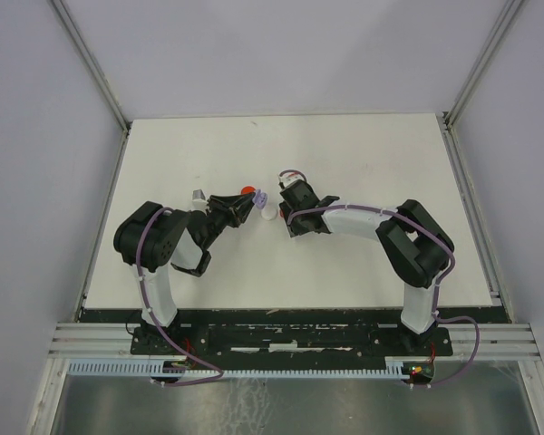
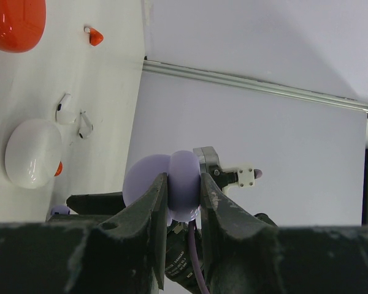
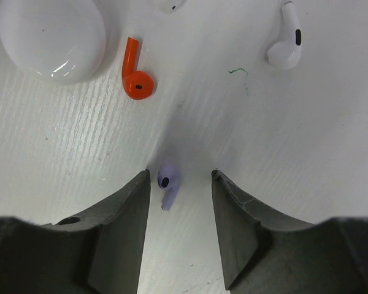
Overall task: Insert the wireless bluetooth earbuds into the charging case
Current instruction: Pick up the earbud from the center of the board.
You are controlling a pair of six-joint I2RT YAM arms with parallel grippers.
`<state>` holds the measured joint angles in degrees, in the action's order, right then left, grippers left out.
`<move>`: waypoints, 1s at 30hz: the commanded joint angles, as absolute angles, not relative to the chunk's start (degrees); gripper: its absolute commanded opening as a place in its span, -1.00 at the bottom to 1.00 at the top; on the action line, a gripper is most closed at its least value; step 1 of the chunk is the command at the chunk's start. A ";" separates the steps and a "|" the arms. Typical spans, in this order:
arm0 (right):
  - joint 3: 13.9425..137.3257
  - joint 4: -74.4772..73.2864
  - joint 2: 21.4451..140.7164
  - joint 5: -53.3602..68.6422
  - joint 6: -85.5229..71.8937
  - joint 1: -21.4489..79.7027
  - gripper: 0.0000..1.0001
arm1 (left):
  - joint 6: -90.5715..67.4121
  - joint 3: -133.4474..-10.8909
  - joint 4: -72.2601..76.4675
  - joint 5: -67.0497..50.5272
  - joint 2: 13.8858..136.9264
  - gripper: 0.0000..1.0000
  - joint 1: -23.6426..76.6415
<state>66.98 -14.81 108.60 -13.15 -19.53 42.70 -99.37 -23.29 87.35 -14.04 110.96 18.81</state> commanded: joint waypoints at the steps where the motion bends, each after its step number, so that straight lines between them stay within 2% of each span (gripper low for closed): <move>1: 68.10 -15.91 110.12 -12.70 -19.64 43.07 0.02 | -98.53 -23.40 99.10 -14.77 109.25 -0.94 18.46; 10: 68.53 -16.39 110.63 -12.66 -19.75 43.12 -0.17 | -98.53 -23.32 99.12 -14.77 109.07 -0.94 18.45; 30: 69.11 -17.04 111.27 -13.07 -19.68 43.08 -0.37 | -98.52 -23.27 99.14 -14.76 109.16 -0.94 18.37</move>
